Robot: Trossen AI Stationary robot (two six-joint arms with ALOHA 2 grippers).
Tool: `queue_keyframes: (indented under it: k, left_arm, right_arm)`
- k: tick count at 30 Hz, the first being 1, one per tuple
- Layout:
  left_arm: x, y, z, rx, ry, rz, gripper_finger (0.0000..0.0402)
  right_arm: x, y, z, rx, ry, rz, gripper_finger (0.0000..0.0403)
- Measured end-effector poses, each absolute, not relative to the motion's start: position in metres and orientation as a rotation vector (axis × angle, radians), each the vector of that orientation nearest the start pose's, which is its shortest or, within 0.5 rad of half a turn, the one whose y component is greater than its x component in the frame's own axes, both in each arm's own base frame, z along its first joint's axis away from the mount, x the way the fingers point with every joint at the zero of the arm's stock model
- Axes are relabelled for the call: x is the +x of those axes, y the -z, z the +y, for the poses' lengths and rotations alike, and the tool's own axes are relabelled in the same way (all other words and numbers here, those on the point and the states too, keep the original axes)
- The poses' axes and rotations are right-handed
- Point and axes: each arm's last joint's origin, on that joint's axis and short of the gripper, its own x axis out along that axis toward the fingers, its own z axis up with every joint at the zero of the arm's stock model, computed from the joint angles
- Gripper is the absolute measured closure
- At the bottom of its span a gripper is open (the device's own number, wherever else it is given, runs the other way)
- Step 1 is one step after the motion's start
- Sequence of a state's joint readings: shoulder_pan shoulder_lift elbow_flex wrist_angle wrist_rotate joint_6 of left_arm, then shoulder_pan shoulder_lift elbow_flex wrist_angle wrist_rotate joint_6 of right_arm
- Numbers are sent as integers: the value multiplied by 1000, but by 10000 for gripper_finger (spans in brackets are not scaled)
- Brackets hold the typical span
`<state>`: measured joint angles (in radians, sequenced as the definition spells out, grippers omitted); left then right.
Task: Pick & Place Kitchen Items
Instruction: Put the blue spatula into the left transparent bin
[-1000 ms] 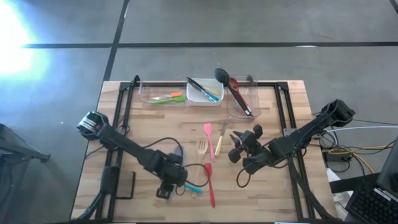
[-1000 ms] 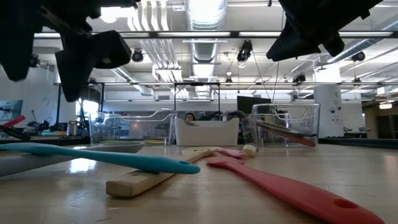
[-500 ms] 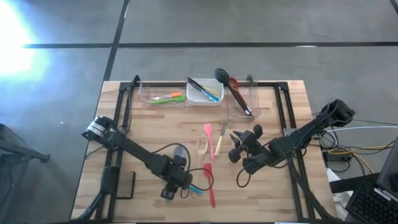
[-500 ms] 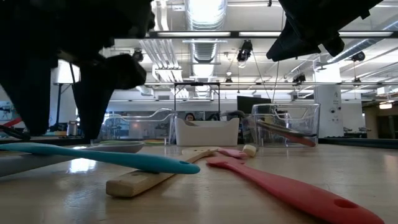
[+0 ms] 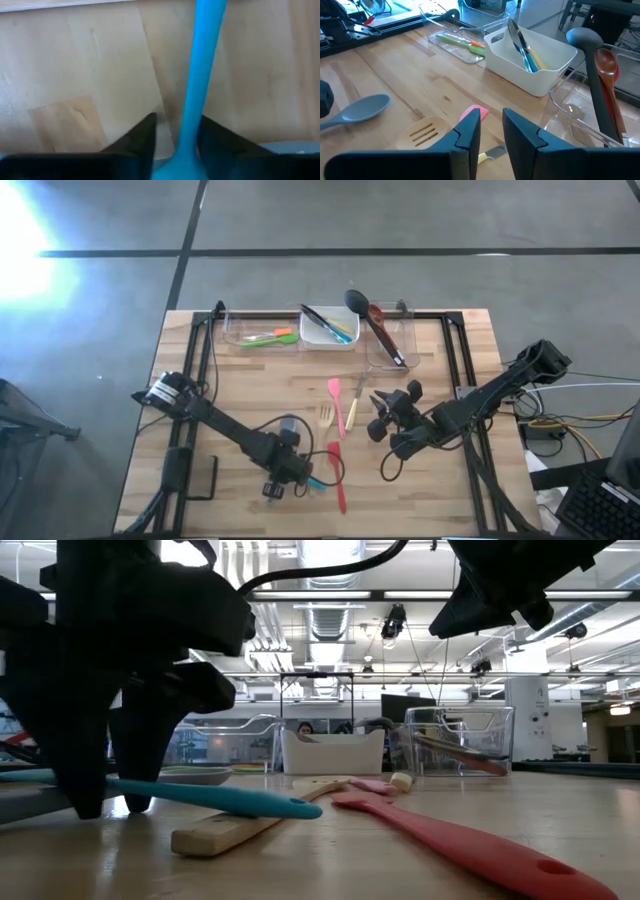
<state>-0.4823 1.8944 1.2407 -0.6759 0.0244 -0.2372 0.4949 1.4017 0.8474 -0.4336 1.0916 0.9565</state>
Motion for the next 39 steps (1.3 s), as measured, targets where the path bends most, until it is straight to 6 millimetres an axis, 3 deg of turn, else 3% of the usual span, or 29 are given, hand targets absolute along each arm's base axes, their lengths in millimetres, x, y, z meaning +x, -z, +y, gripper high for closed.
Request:
queue_keyframes:
  k: [4, 5, 10, 19, 24, 30, 35, 39]
  left_arm:
    - [317, -161, -165, 99, 267, 1359, 364]
    - [317, -163, -165, 95, 270, 1378, 370]
    - [319, -187, -164, 95, 236, 1444, 369]
    - [332, -254, -160, 115, 253, 1427, 369]
    - [340, -279, -134, 75, 189, 1454, 369]
    - [348, -290, -90, 22, 103, 1490, 369]
    - [350, -302, -62, -45, 125, 1470, 369]
    - [348, -314, -36, -215, 192, 1443, 368]
  right_arm:
    - [241, -218, 101, 180, 792, 364, 329]
    - [241, -218, 101, 180, 792, 364, 327]
    - [241, -218, 101, 180, 792, 364, 319]
    - [246, -220, 104, 166, 720, 392, 314]
    - [260, -229, 113, 106, 563, 376, 324]
    - [272, -240, 123, 46, 372, 325, 333]
    - [272, -241, 123, 41, 356, 322, 332]
    - [272, -241, 123, 32, 354, 322, 321]
